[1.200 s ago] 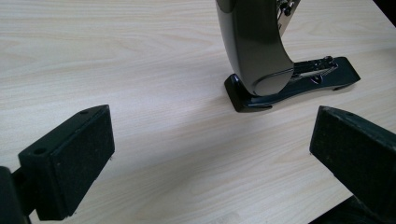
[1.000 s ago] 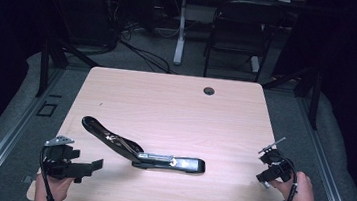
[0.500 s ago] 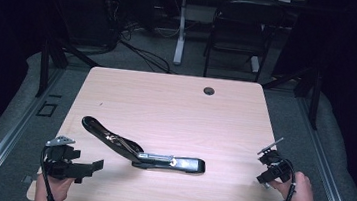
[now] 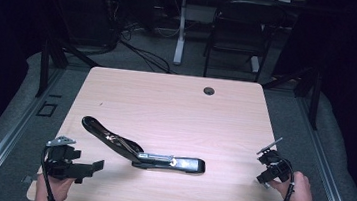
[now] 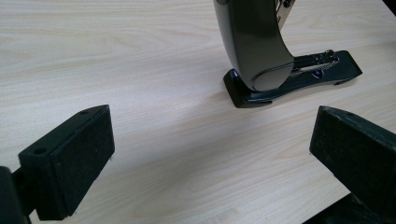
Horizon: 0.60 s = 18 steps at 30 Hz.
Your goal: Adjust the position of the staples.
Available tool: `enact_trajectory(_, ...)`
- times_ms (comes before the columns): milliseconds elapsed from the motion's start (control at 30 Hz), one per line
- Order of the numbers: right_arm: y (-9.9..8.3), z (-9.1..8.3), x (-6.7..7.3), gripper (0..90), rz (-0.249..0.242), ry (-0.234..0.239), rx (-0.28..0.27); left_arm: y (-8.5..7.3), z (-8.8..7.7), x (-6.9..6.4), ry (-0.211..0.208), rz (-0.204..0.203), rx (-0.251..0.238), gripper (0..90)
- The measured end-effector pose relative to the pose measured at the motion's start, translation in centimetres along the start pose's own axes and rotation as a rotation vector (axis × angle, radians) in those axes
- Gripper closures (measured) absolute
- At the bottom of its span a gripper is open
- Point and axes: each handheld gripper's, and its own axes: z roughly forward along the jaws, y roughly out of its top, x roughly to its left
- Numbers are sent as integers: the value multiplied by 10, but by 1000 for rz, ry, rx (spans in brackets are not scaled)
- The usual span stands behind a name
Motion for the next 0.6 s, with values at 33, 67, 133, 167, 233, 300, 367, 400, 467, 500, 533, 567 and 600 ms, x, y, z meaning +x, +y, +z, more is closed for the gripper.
enact_trajectory(33, -1, 2, 1, 728, 24, 7, -28, 0, 0, 0, 0, 0, 0, 1)
enact_trajectory(67, -1, 2, 1, 730, 26, 5, -27, 0, 0, 0, 0, 1, 0, 2)
enact_trajectory(133, 0, 0, -1, 738, 1, -3, 9, 0, 0, 0, 0, 0, 0, 1)
enact_trajectory(167, 0, 1, -1, 741, 2, -1, 7, 0, 0, 0, 0, 1, 1, 1)
enact_trajectory(233, 0, 1, -1, 750, 10, 3, 2, 0, 0, 0, 0, 1, 1, 1)
enact_trajectory(300, 0, 1, -1, 755, 5, -1, 13, 0, 0, 0, 0, 2, 1, 1)
enact_trajectory(367, -1, 4, 1, 757, 29, -2, -14, 0, 0, 0, 1, 2, 1, 1)
enact_trajectory(400, -1, 4, 0, 763, 21, -1, -5, 0, 0, 0, 0, 1, 1, 1)
enact_trajectory(467, 1, 2, -1, 769, 1, -6, 23, 0, 0, 0, 0, 2, 1, 1)
enact_trajectory(500, 1, 2, 0, 778, 4, -4, 21, 0, 0, 0, 1, 2, 2, 1)
enact_trajectory(533, 0, 3, 0, 778, 8, -2, 15, 0, 0, 0, 1, 1, 2, 1)
enact_trajectory(567, 0, 3, 0, 778, 9, -1, 15, 0, 0, 0, 0, 1, 2, 2)
enact_trajectory(600, 0, 2, 0, 779, 8, -2, 18, 0, 0, 0, 0, 1, 3, 1)
